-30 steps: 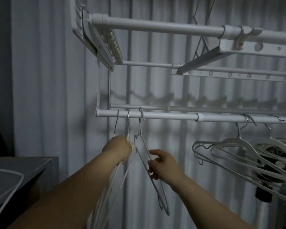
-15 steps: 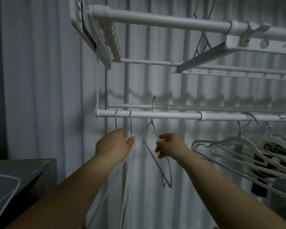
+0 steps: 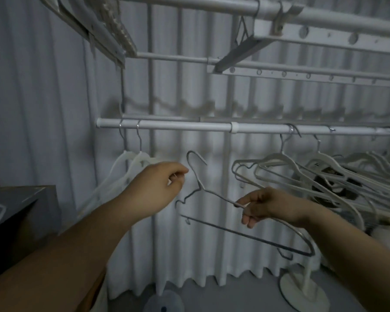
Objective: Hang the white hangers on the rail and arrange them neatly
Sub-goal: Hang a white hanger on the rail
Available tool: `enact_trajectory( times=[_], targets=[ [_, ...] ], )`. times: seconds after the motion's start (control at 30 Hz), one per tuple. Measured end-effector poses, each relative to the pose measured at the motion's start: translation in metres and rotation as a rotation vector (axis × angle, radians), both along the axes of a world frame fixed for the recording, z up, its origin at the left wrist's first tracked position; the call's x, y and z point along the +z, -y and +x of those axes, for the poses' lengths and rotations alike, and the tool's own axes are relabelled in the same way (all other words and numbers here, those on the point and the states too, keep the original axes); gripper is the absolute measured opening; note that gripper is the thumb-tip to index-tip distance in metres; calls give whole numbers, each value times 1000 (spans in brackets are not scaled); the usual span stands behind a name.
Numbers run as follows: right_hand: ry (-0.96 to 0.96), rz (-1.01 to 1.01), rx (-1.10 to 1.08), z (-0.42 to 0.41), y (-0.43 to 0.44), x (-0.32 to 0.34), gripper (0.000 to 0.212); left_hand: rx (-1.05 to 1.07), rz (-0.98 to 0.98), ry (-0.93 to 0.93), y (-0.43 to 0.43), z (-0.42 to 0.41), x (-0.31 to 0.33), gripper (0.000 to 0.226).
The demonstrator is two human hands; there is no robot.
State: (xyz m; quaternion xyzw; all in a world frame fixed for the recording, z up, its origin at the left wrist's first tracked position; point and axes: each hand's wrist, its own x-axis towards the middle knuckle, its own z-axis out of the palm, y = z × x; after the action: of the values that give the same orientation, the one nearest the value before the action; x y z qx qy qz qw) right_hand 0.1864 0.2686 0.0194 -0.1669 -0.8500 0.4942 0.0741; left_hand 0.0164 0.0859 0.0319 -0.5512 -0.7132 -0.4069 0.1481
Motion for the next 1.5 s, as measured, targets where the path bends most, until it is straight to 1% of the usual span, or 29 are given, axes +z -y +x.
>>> enact_trajectory(
  times=[0.07, 0.13, 0.2, 0.27, 0.3, 0.33, 0.37, 0.4, 0.47, 0.5, 0.53, 0.57, 0.63, 0.7, 0.73, 0.8, 0.93, 1.07, 1.13, 1.23, 1.33, 1.5],
  targets=[
    [47, -9, 79, 37, -4, -4, 23, 54, -145, 48, -10, 21, -15, 44],
    [81, -12, 143, 71, -8, -9, 20, 131, -346, 44, -17, 39, -32, 54],
    [92, -36, 205, 98, -11, -11, 27, 108, -475, 91, -20, 59, -46, 60],
    [79, -73, 252, 119, -18, -13, 43, 35, -524, 202, -22, 79, -57, 54],
    [76, -91, 271, 127, -22, -14, 56, 14, -530, 238, -22, 89, -61, 47],
    [87, -97, 287, 133, -25, -14, 64, 5, -530, 246, -21, 97, -63, 37],
    [103, -81, 299, 139, -27, -16, 62, 5, -527, 220, -19, 103, -65, 27],
    [129, -47, 318, 142, -31, -17, 54, 10, -525, 176, -17, 108, -67, 21],
    [172, 32, 330, 144, -38, -18, 34, 25, -533, 113, -13, 114, -68, 26],
    [185, 75, 314, 142, -42, -19, 24, 28, -538, 112, -11, 116, -68, 28],
    [191, 123, 280, 138, -45, -19, 22, 29, -534, 134, -9, 117, -68, 27],
    [190, 170, 240, 133, -45, -19, 27, 29, -519, 173, -7, 118, -67, 26],
    [161, 285, 171, 115, -44, -22, 31, 44, -463, 311, -3, 119, -60, 26],
    [88, 422, 85, 92, -39, -25, 18, 53, -380, 443, 2, 116, -51, 29],
    [38, 495, 39, 80, -36, -25, 15, 54, -348, 487, 3, 113, -46, 30],
    [-51, 618, -42, 57, -30, -23, 29, 52, -295, 552, 3, 107, -37, 28],
    [-240, 821, -124, 10, -24, 2, 40, 50, -172, 648, -5, 85, -21, 21],
    [-257, 1110, -211, -36, -28, 32, 53, 125, -80, 666, -12, 50, -9, 23],
    [-239, 1209, -248, -57, -29, 44, 58, 159, -23, 702, -14, 30, -4, 25],
    [-191, 1274, -280, -82, -31, 53, 63, 160, 68, 746, -20, 3, 4, 26],
    [-153, 1305, -319, -97, -35, 53, 65, 143, 124, 744, -27, -17, 9, 26],
    [-224, 1255, -429, -111, -41, 53, 65, 185, 135, 729, -32, -49, 8, 22]
  ],
)
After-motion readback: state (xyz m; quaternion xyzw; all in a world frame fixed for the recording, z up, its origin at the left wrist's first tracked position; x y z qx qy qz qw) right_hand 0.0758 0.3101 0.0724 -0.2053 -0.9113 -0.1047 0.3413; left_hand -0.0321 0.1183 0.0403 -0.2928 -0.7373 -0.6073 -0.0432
